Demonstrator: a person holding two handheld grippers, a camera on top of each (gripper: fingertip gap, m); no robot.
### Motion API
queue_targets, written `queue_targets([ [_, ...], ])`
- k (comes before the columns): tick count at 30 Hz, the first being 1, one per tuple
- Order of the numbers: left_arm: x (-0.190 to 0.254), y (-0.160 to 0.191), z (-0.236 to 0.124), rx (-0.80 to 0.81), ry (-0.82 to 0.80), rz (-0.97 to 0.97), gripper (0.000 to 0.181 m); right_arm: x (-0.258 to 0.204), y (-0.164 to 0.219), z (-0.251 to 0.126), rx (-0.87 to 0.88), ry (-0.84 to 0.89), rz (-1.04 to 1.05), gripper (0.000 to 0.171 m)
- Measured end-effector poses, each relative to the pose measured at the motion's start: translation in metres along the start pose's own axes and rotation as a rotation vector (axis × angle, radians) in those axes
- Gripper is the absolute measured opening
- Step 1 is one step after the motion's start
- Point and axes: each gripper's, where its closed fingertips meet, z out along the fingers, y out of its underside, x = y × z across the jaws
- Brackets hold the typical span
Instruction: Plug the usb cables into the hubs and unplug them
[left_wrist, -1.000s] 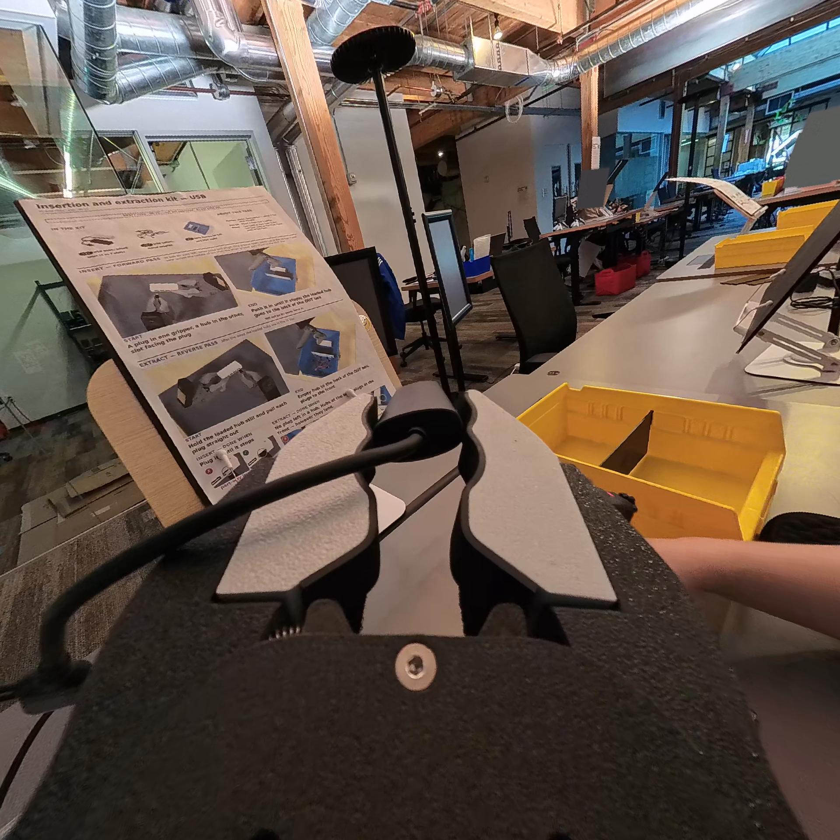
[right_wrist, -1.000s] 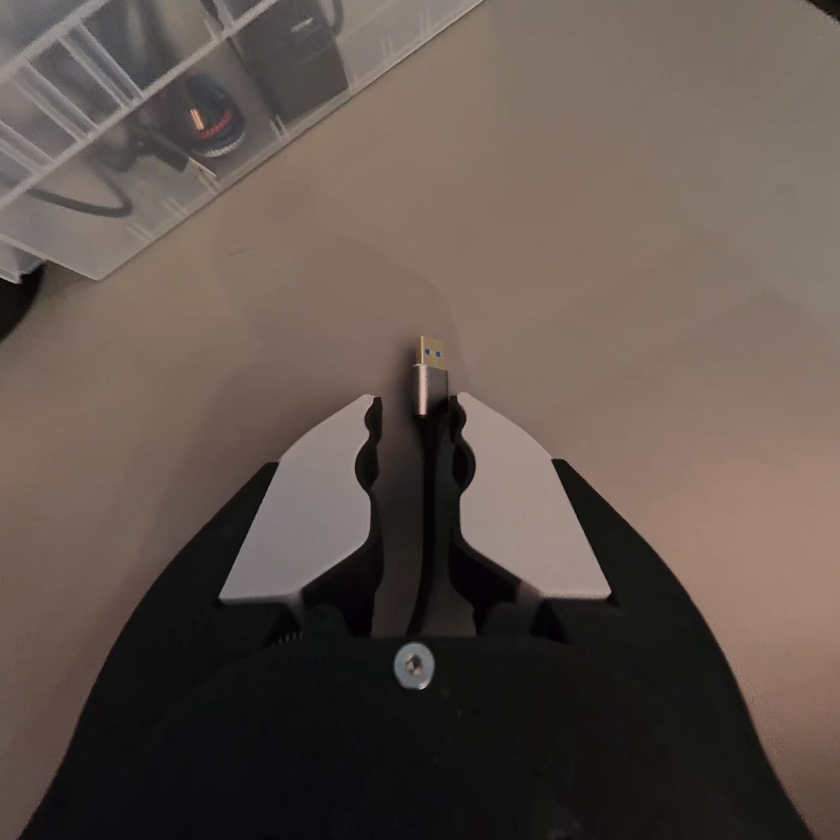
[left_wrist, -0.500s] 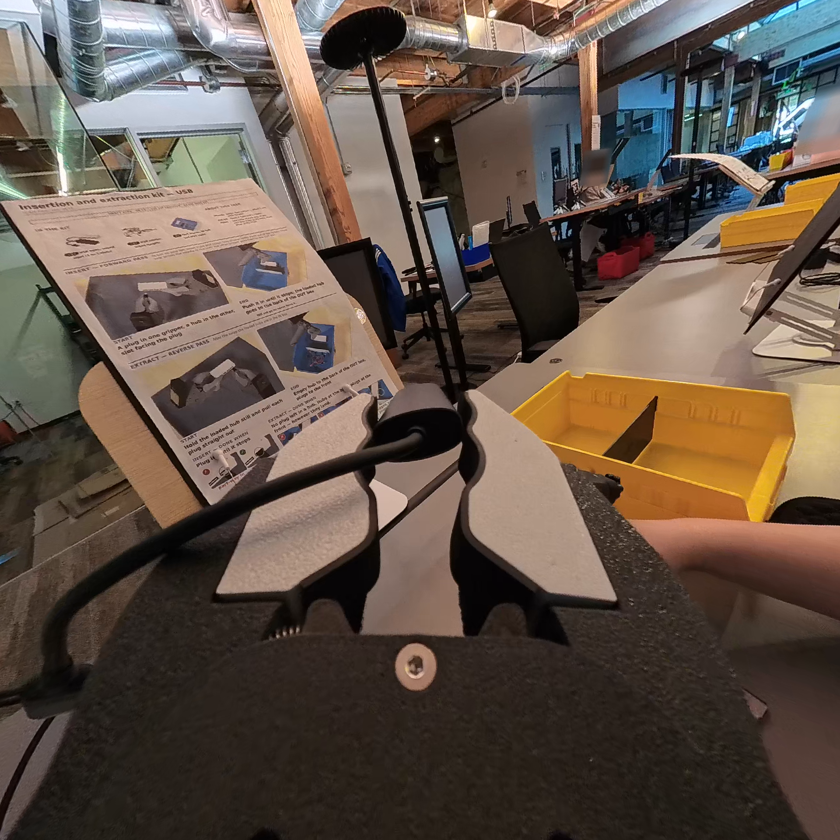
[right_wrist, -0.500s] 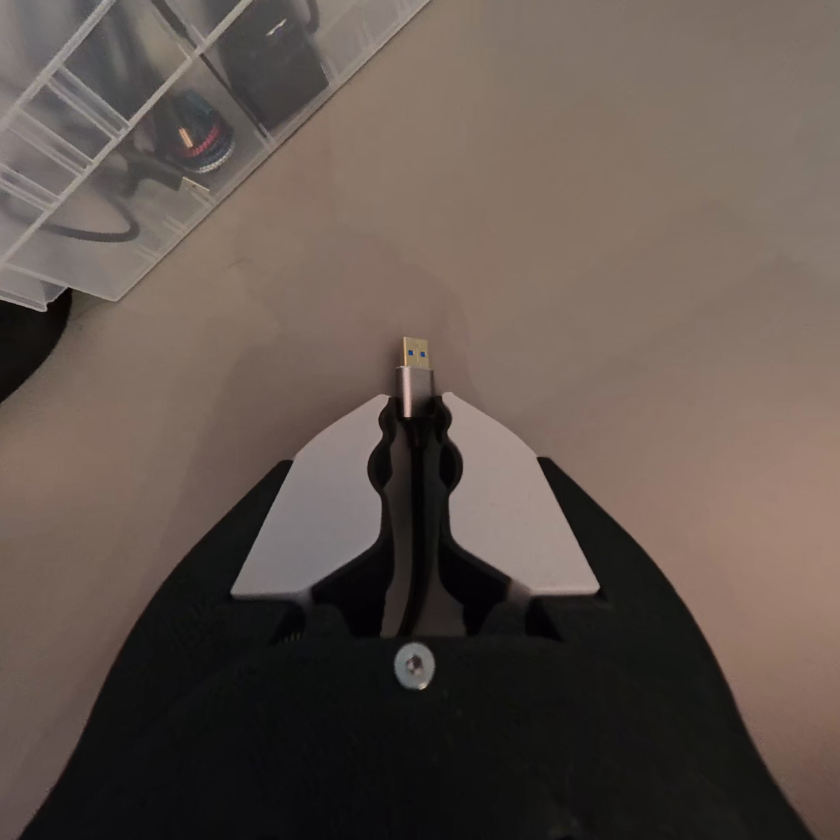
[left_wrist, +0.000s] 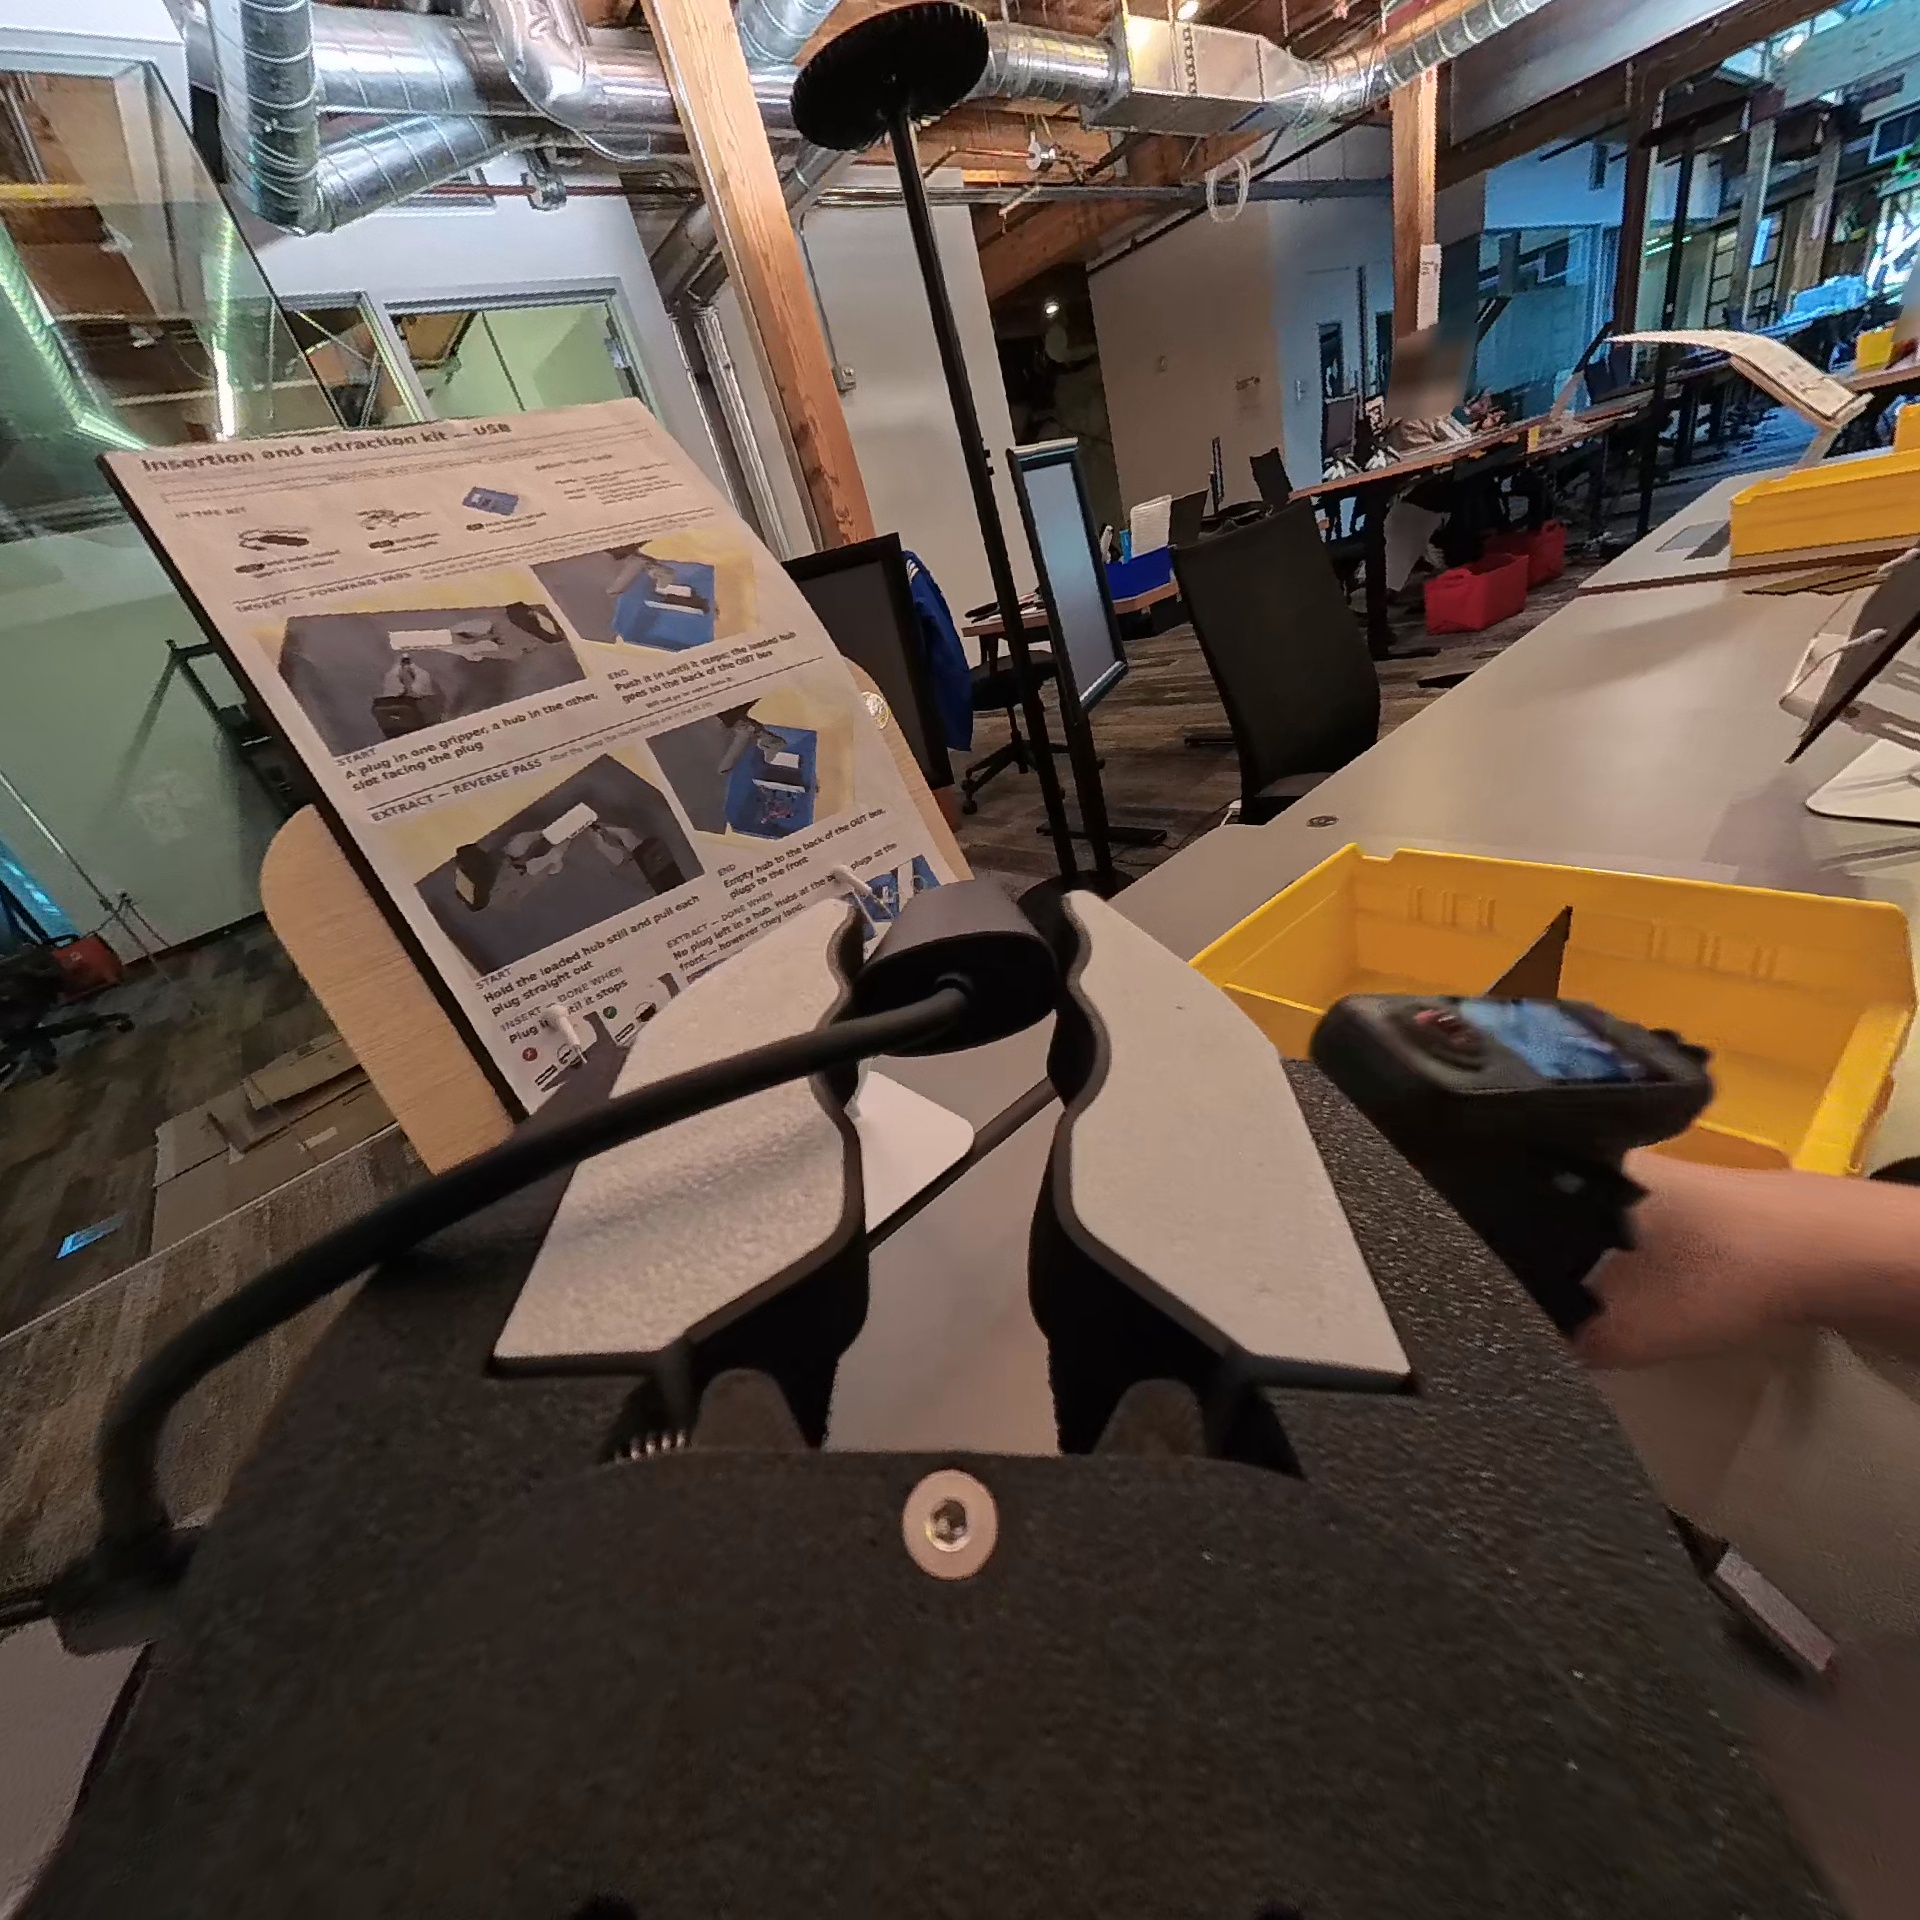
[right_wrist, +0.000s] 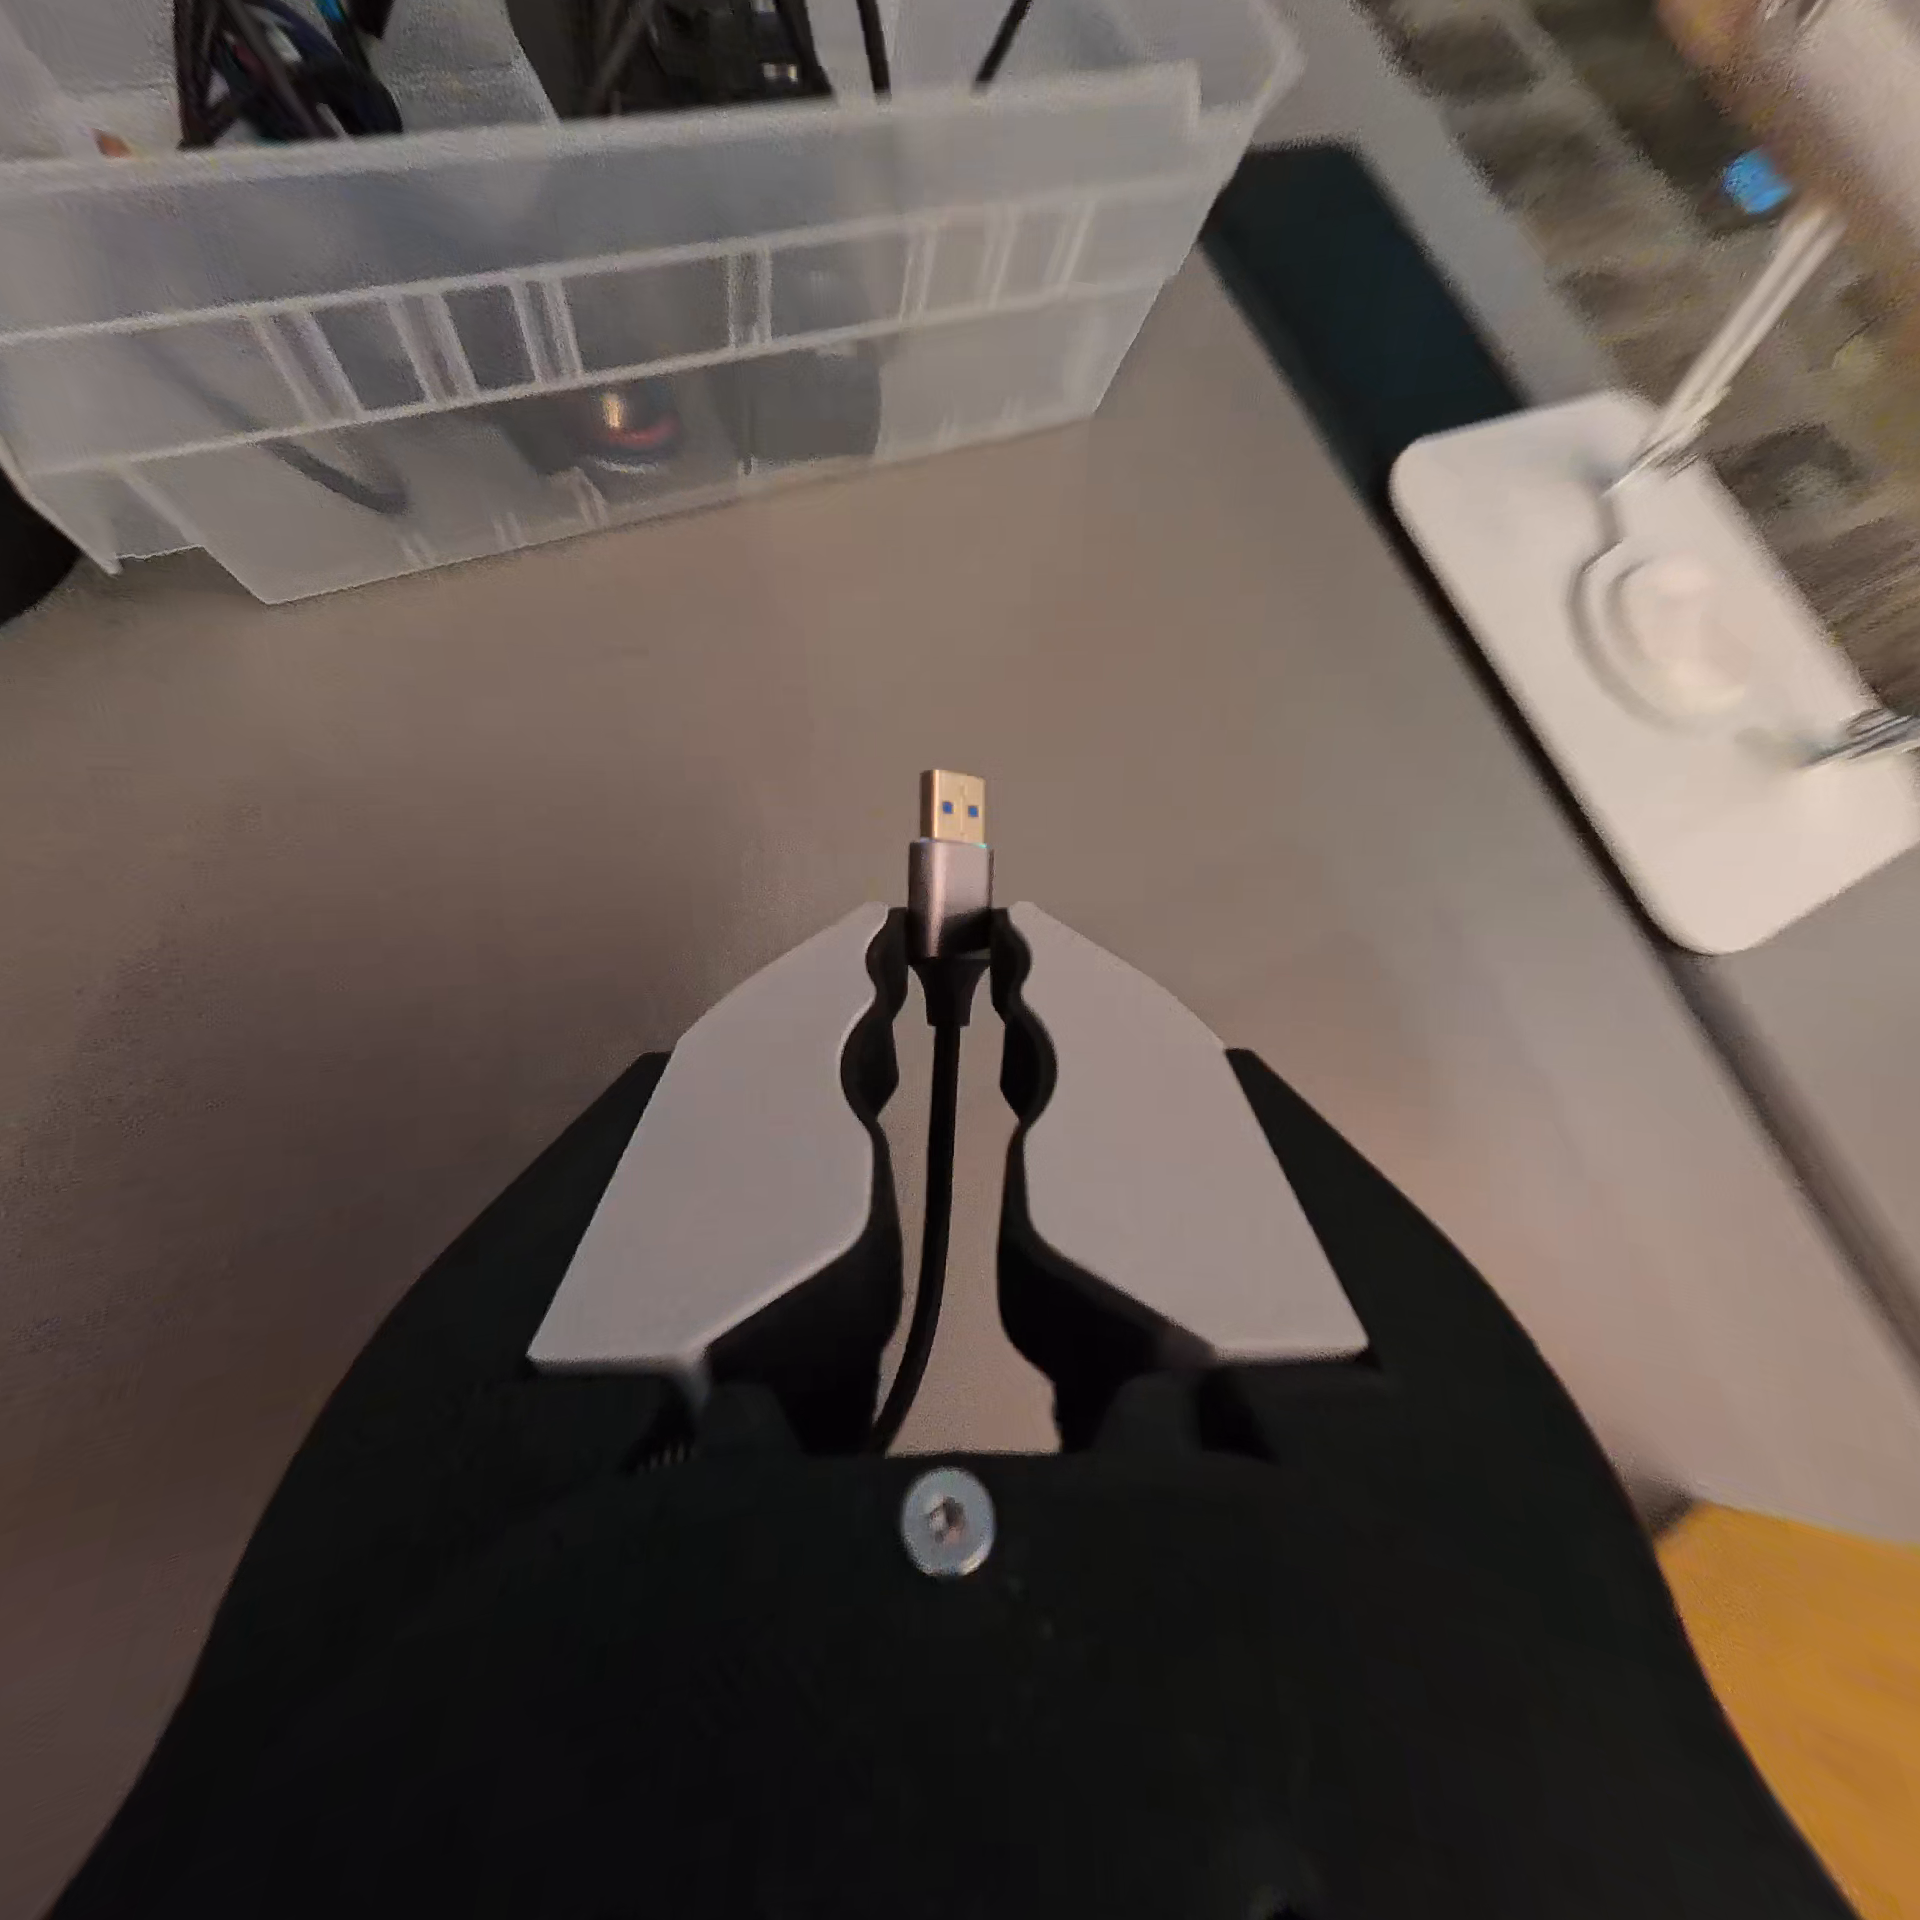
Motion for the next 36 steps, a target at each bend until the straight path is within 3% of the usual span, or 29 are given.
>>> queue_targets([
  [5, 0.003, 0.012, 0.01, -0.023, -0.008, -0.014, 0.033, 0.006, -0.03, -0.052, -0.023, 0.19, -0.191, 0.015],
  [11, 0.019, 0.028, 0.026, -0.043, -0.011, -0.016, 0.033, 0.011, -0.049, -0.09, 0.022, 0.219, -0.168, 0.009],
  [18, 0.016, 0.035, 0.029, -0.067, -0.028, -0.003, 0.033, 0.018, -0.026, -0.057, 0.007, 0.106, -0.074, 0.009],
  [24, 0.003, 0.029, 0.021, -0.053, -0.046, -0.02, 0.032, 0.005, -0.005, -0.006, 0.01, 0.033, -0.064, 0.009],
  [31, -0.004, 0.03, 0.019, -0.074, -0.075, 0.015, 0.033, 0.016, -0.014, -0.013, 0.081, 0.142, -0.164, 0.009],
  [36, -0.004, 0.027, 0.017, -0.064, -0.069, 0.002, 0.033, -0.006, 0.008, 0.023, 0.062, -0.007, -0.068, 0.009],
])
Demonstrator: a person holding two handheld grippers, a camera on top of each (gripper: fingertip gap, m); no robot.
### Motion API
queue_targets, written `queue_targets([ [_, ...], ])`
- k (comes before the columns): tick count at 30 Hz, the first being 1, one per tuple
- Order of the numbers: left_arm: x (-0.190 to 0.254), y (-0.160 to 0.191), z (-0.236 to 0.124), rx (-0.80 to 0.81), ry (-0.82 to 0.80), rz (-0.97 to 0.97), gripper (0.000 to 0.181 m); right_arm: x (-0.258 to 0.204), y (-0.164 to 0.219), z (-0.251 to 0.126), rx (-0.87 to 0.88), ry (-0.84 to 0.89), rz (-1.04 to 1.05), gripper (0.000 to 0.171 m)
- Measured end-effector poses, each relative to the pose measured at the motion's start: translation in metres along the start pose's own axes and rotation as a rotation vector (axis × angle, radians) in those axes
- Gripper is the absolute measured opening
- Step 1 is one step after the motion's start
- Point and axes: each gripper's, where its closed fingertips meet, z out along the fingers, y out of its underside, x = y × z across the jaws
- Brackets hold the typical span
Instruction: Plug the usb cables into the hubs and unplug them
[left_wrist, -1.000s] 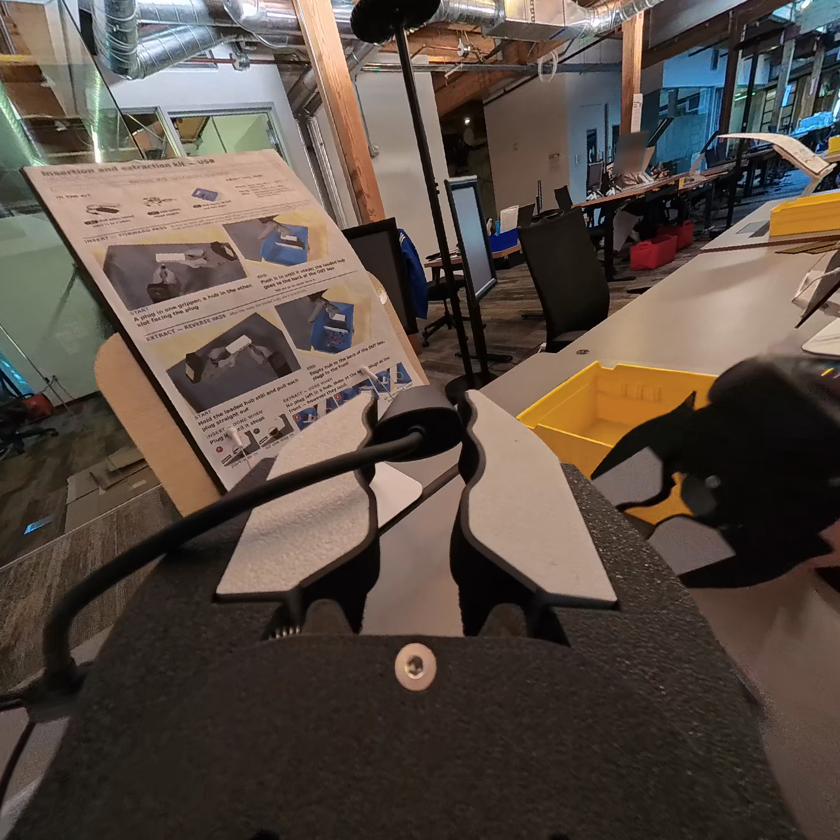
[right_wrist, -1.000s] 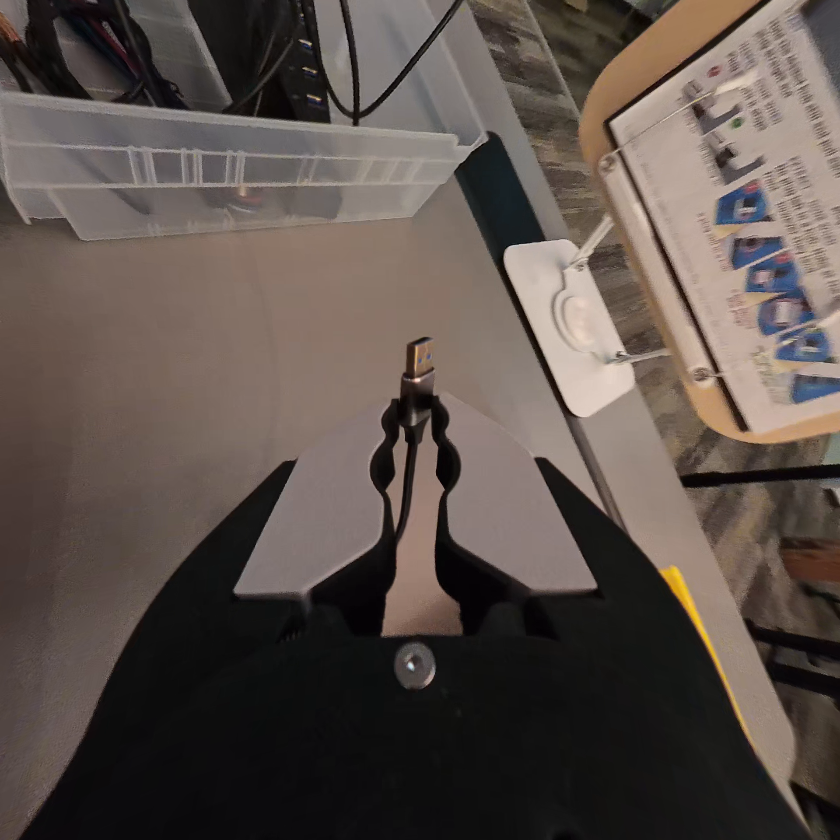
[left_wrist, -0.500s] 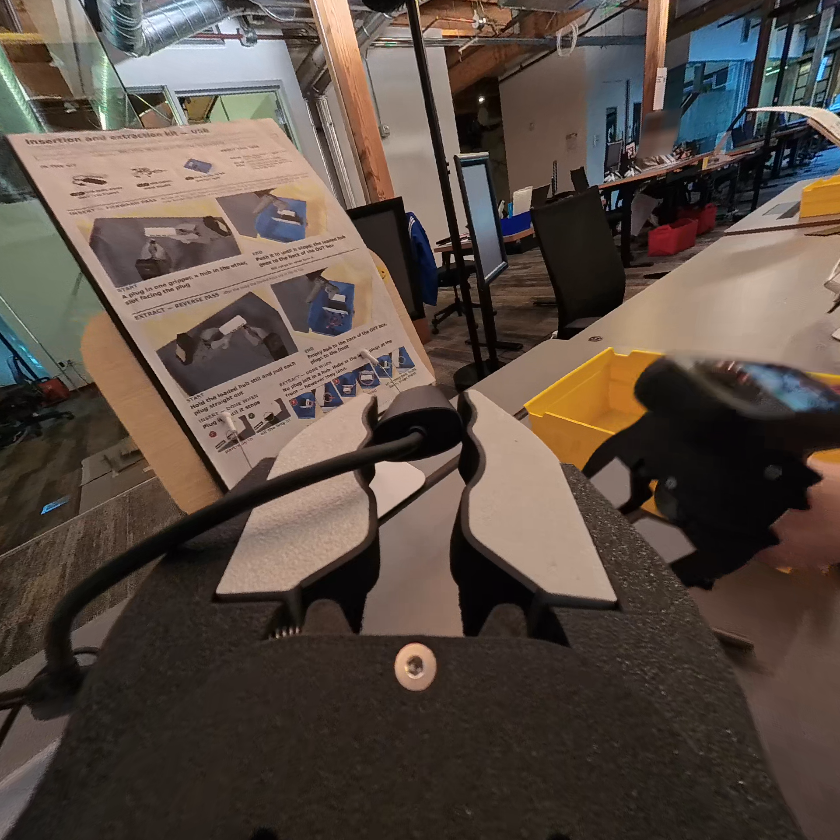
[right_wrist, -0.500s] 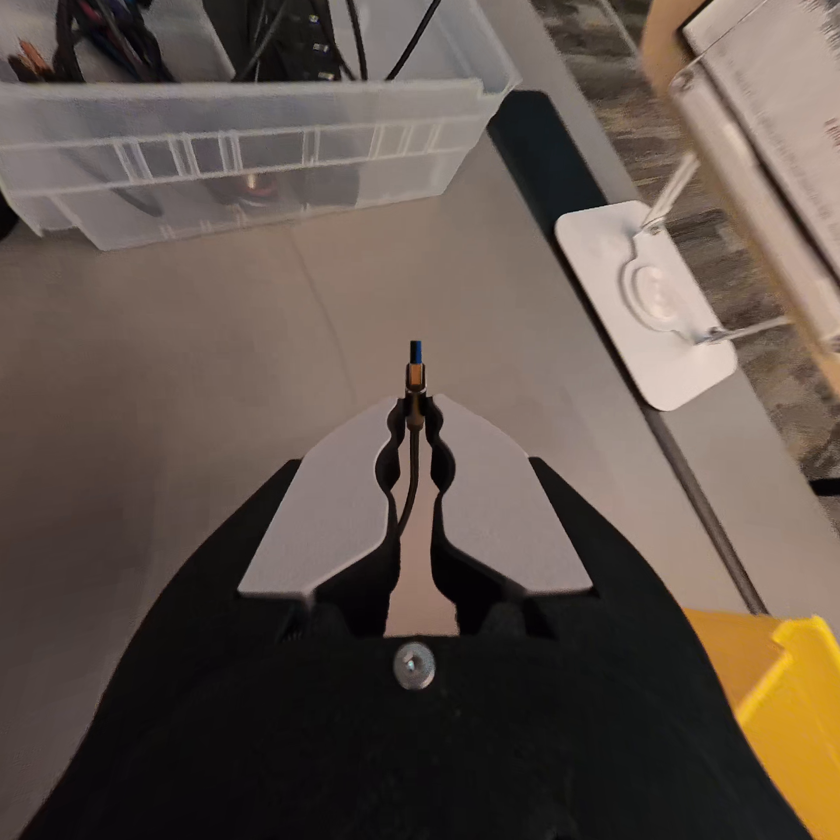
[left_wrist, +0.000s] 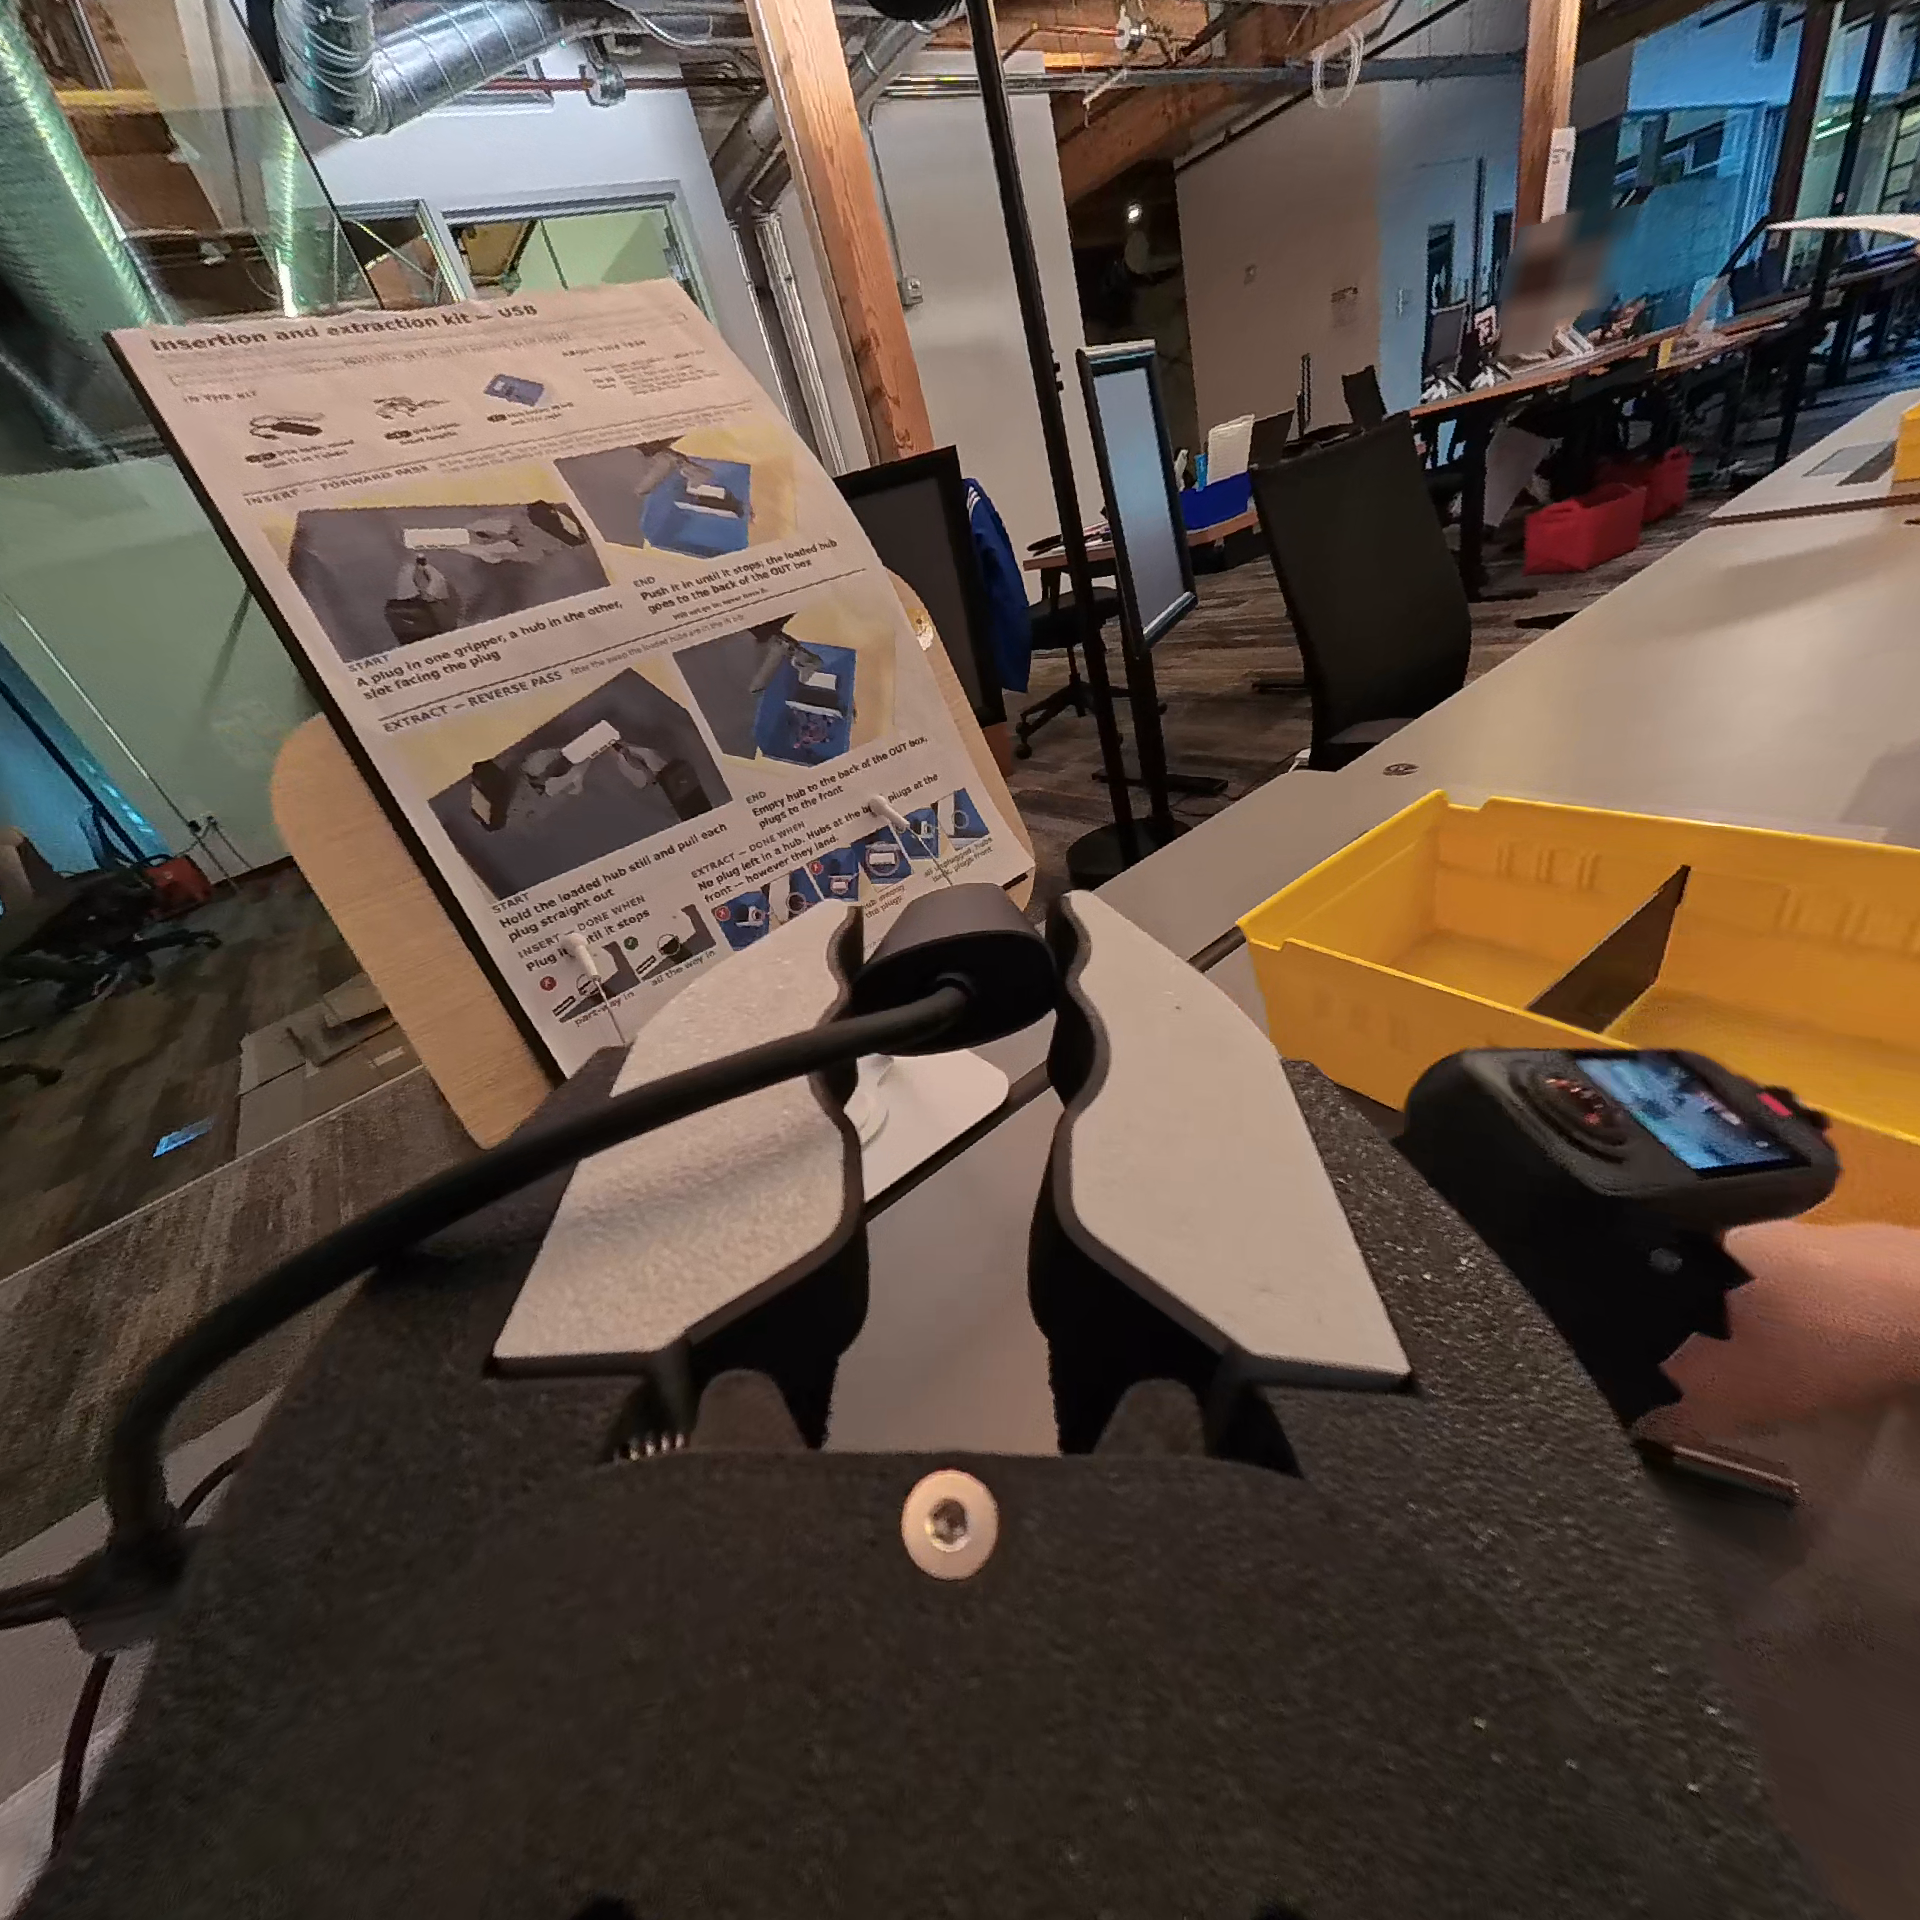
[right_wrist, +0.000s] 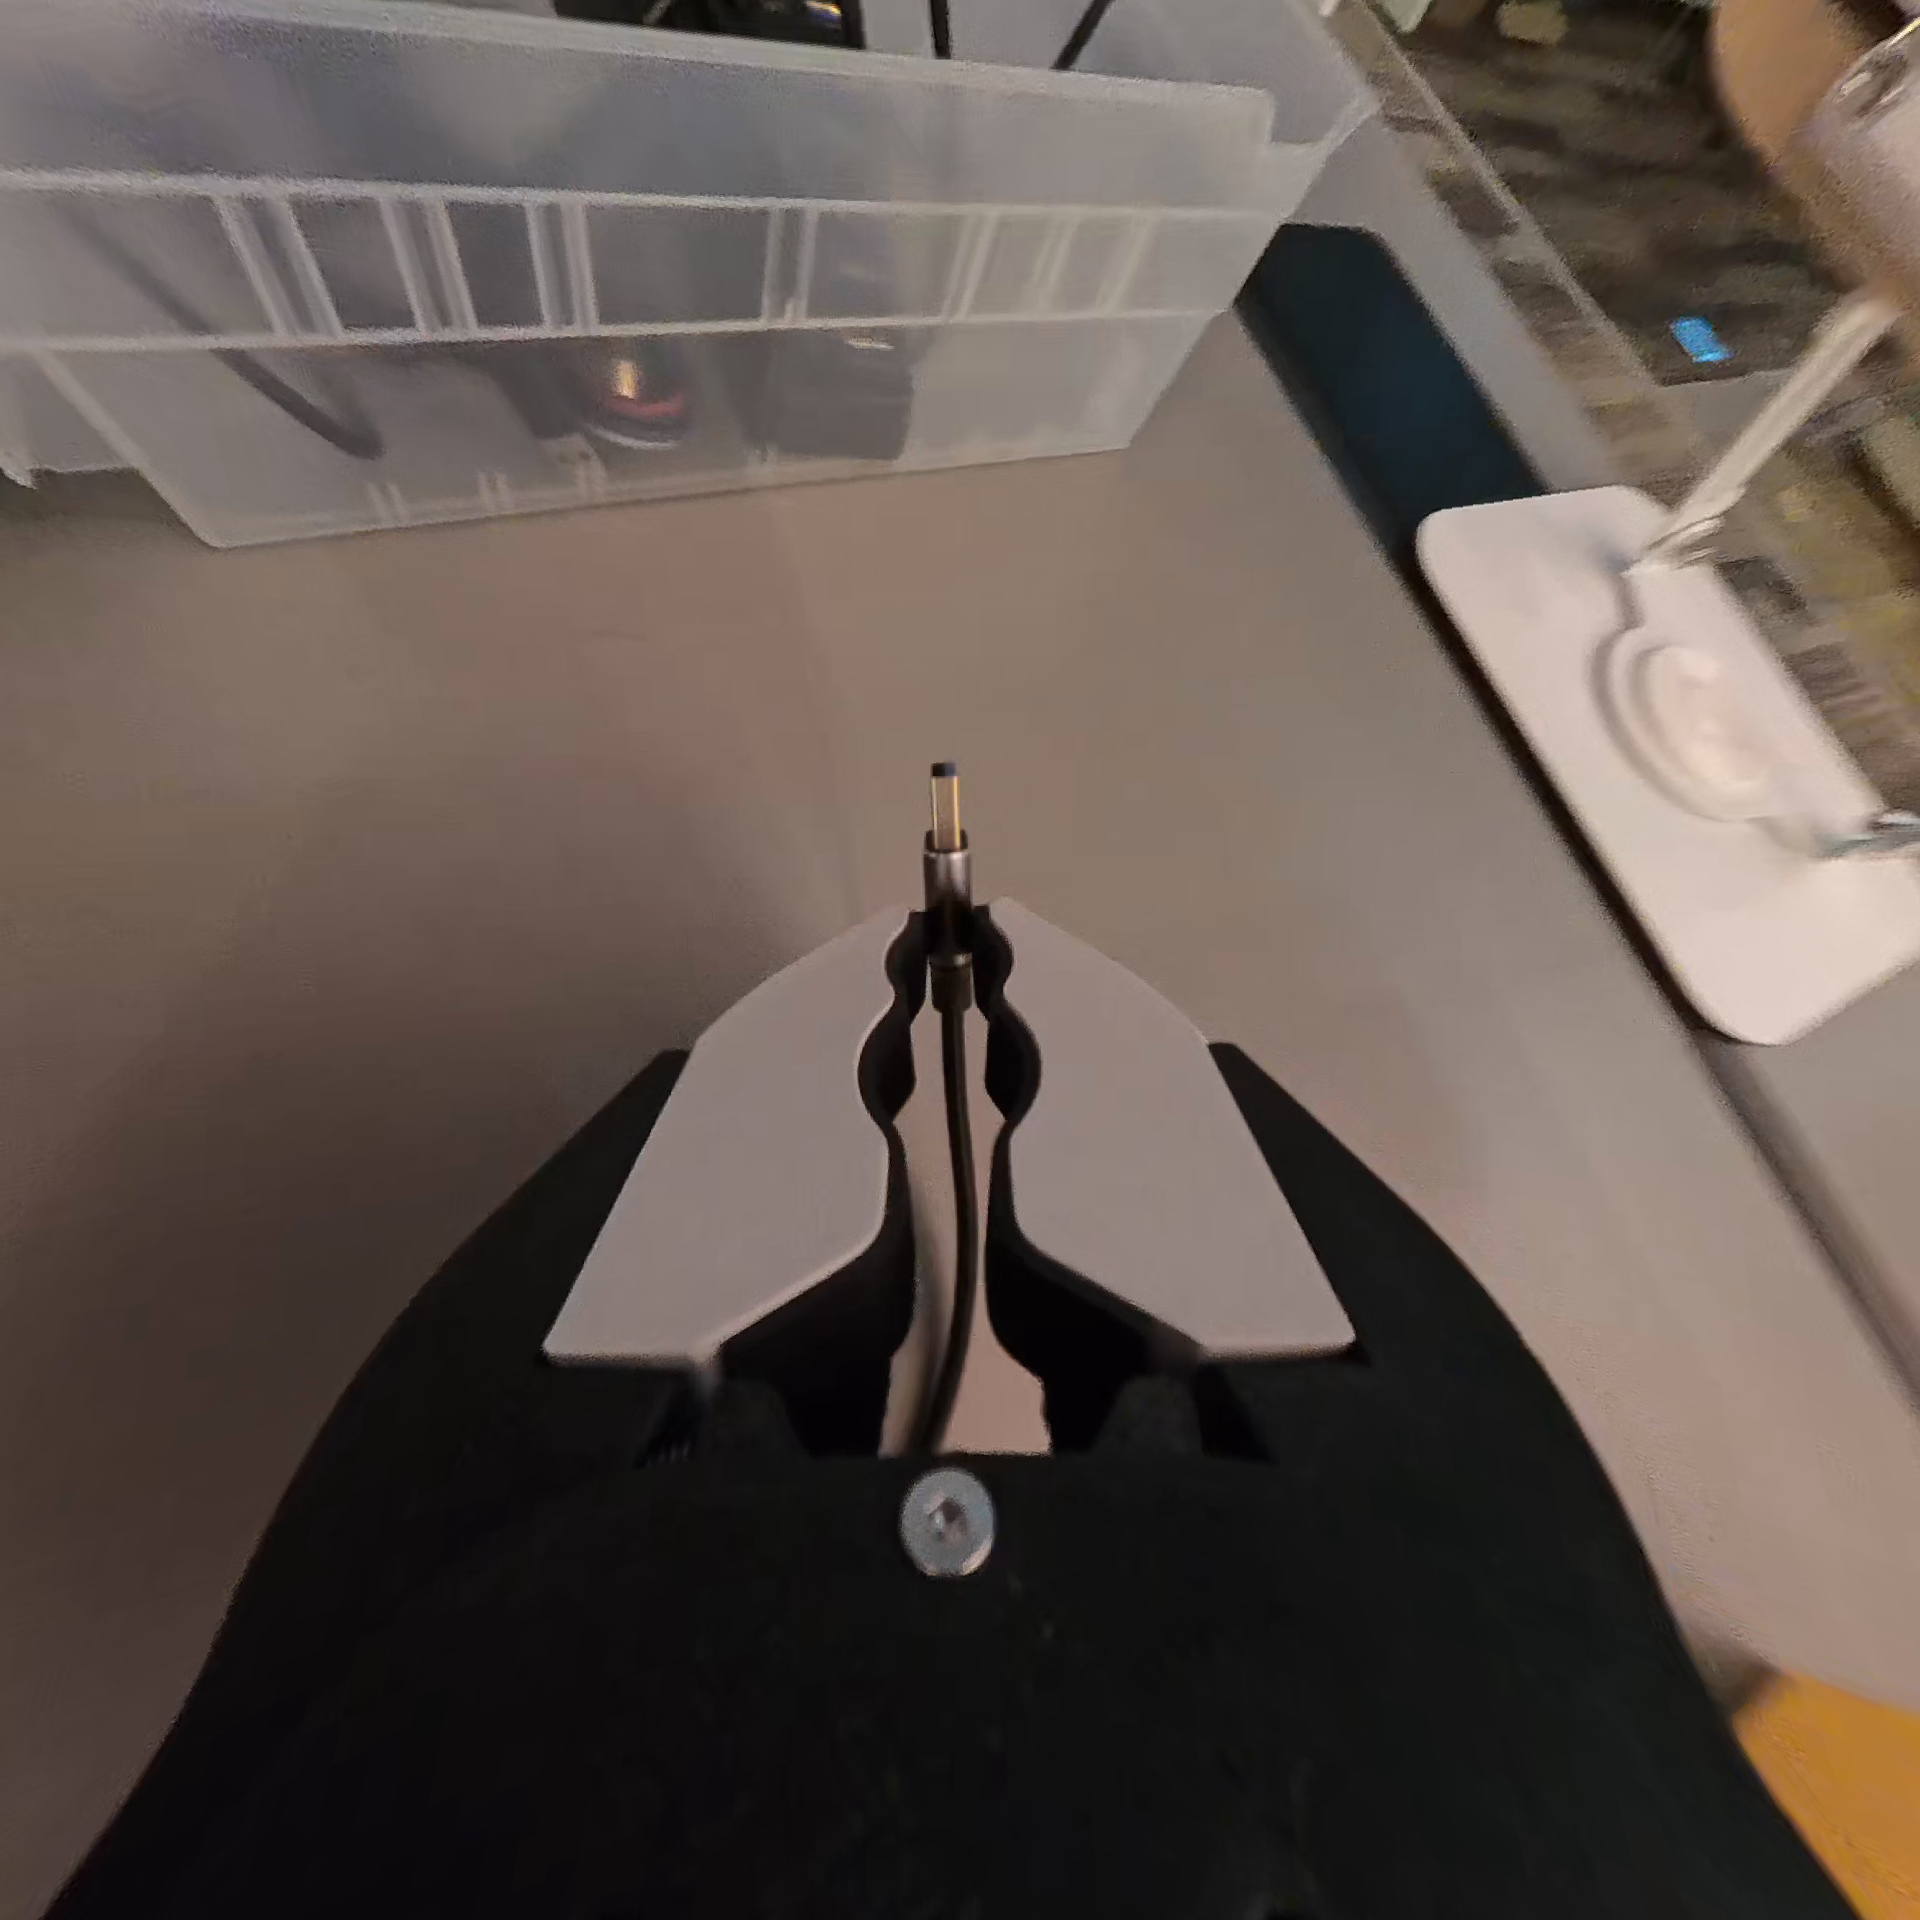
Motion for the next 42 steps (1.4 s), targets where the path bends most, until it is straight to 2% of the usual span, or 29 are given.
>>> queue_targets([
  [6, -0.001, -0.001, -0.001, 0.002, -0.001, -0.001, 0.033, -0.026, 0.016, 0.027, -0.038, -0.216, 0.185, 0.01],
  [11, 0.0, -0.001, 0.0, -0.001, 0.01, -0.009, 0.033, -0.036, 0.022, 0.032, -0.079, -0.305, 0.221, 0.016],
  [14, -0.002, -0.002, -0.001, 0.005, 0.019, -0.026, 0.033, -0.031, 0.011, 0.024, -0.015, -0.351, 0.294, 0.017],
  [17, -0.002, -0.004, -0.002, 0.014, 0.036, -0.053, 0.033, -0.008, 0.001, 0.015, 0.05, -0.318, 0.392, 0.016],
  [19, -0.002, -0.005, -0.003, 0.017, 0.037, -0.052, 0.033, -0.001, 0.01, 0.015, 0.002, -0.328, 0.416, 0.014],
  [22, 0.0, -0.007, -0.004, 0.022, 0.039, -0.042, 0.033, -0.016, 0.031, 0.018, -0.145, -0.453, 0.412, 0.012],
  [24, 0.003, -0.008, -0.004, 0.023, 0.046, -0.037, 0.033, -0.022, 0.04, 0.021, -0.204, -0.478, 0.411, 0.009],
  [26, 0.004, -0.009, -0.004, 0.022, 0.044, -0.026, 0.033, -0.03, 0.039, 0.022, -0.21, -0.546, 0.468, 0.002],
  [29, 0.006, -0.008, -0.003, 0.017, 0.049, -0.017, 0.033, -0.039, 0.035, 0.02, -0.209, -0.645, 0.541, 0.001],
  [36, 0.01, -0.008, -0.002, 0.016, 0.06, -0.012, 0.033, -0.053, 0.029, 0.017, -0.194, -0.719, 0.433, 0.009],
  [42, 0.012, -0.006, -0.001, 0.008, 0.065, -0.006, 0.033, -0.064, 0.033, 0.018, -0.245, -0.679, 0.236, 0.008],
])
